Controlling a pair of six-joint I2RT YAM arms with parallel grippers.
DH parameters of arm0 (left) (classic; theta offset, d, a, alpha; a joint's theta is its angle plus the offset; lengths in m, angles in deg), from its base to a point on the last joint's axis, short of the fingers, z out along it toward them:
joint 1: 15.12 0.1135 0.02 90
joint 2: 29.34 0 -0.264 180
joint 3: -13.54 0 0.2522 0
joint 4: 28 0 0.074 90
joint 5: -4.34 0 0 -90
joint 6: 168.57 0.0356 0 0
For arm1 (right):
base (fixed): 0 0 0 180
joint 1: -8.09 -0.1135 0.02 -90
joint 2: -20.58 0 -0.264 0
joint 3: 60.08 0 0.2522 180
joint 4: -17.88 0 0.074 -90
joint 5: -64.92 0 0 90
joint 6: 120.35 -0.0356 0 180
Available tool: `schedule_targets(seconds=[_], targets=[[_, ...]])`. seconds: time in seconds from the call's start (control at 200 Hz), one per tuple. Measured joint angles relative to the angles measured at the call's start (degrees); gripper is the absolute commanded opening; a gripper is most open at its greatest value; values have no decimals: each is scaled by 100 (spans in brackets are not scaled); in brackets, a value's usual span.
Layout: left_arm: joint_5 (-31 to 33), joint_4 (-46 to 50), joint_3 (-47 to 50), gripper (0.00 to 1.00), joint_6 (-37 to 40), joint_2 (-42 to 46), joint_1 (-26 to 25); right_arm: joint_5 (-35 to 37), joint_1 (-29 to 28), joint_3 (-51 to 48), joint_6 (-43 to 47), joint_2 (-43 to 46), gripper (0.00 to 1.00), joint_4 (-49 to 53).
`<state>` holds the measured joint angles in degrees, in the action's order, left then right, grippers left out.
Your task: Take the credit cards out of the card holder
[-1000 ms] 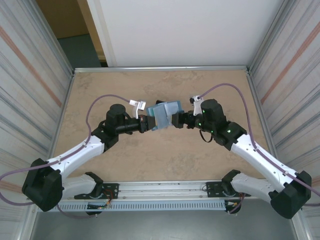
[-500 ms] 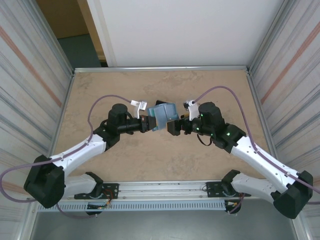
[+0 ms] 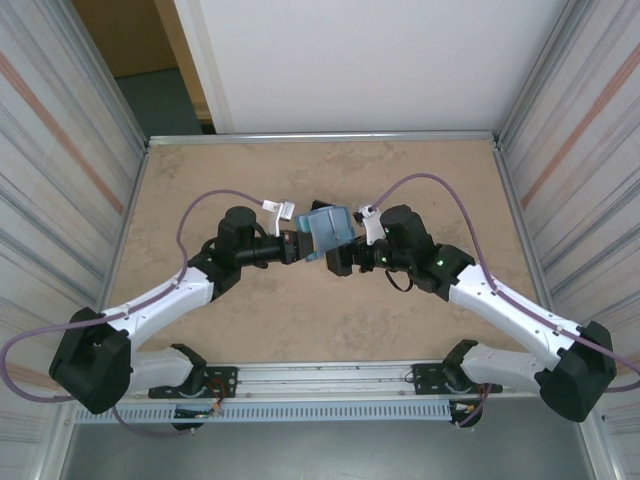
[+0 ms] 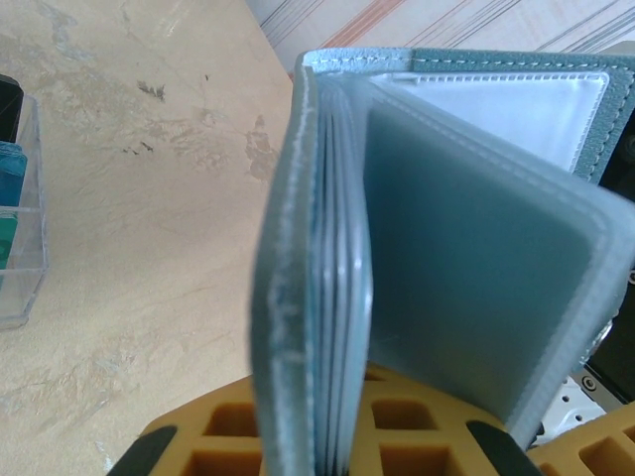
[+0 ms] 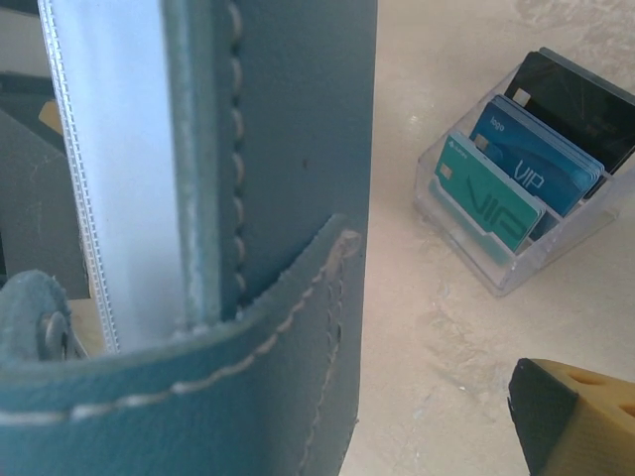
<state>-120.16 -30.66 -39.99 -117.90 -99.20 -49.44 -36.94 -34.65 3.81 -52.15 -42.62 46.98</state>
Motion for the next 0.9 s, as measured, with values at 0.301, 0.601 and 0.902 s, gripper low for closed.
schedule_targets(seconds=[0.301, 0.601, 0.902], targets=[[0, -2, 0, 0, -22, -2, 0, -20, -76, 0, 2, -63, 99, -46], [-2, -17, 0, 0, -46, -48, 0, -42, -96, 111, 2, -216, 99, -103], [-24, -17, 0, 0, -59, -52, 0, 35, -107, 151, 2, -291, 99, -142]])
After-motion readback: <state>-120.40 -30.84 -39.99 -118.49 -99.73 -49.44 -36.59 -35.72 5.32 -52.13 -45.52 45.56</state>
